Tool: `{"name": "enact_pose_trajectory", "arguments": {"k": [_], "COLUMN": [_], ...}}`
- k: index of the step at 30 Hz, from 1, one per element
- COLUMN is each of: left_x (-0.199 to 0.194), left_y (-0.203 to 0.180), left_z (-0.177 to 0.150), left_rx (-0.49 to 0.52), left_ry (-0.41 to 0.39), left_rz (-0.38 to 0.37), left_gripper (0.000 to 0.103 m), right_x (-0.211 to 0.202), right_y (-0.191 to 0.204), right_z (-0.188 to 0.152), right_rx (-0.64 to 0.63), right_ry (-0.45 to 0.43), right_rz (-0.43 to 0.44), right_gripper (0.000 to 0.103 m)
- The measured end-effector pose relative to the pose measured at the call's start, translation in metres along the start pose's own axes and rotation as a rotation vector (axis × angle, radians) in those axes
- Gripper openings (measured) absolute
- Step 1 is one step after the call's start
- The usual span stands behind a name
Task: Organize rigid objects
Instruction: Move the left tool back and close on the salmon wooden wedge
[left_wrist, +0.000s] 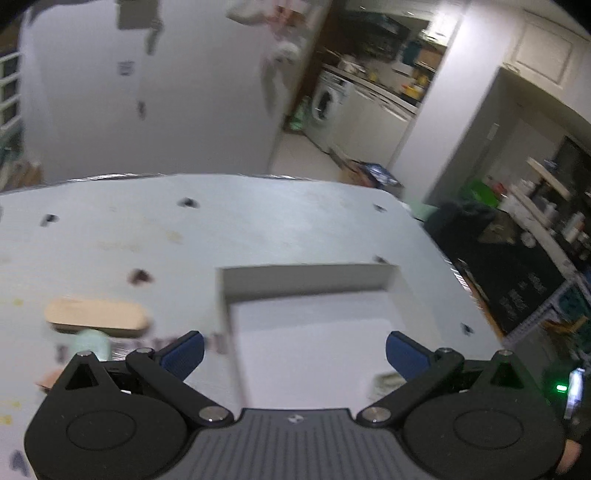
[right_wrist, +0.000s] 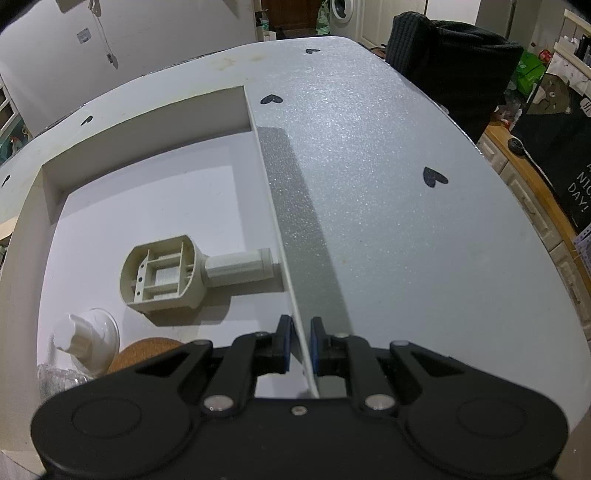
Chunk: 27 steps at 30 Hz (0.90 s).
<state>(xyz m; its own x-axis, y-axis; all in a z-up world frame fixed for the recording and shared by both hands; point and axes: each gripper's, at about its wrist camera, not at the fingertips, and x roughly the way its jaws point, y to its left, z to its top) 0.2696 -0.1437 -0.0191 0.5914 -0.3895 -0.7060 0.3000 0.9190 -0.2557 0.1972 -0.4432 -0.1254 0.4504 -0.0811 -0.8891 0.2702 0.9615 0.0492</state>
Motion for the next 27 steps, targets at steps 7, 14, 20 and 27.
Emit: {"name": "enact_pose_trajectory", "arguments": {"k": [7,14,20,27], "left_x": [0.002,0.01,0.015,0.028], "left_y": [0.063,0.112,0.133,0.152], "left_z": [-0.01,-0.042,-0.077,-0.101], "left_rx": [-0.026,0.014,0.104,0.121], "left_ry": [-0.01,0.024,0.05,0.066], "left_rz": [0.197,0.266,0.275,0.25], "left_gripper": [0.103,0.103,0.103,0.103], "right_x": [0.0,0.0,0.0,0.0], "right_y": [0.0,-0.001,-0.001,0.0], "right_z": [-0.001,-0.001,-0.001,-0.001], "right_rx": [0.005,0.008,0.011,0.018], "right_ry": [-0.002,-0.003,-0.003,-0.003], "right_rz": [0.0,-0.001,-0.003,-0.006], "right_gripper": [0.012,0.012,0.013,0.013]}}
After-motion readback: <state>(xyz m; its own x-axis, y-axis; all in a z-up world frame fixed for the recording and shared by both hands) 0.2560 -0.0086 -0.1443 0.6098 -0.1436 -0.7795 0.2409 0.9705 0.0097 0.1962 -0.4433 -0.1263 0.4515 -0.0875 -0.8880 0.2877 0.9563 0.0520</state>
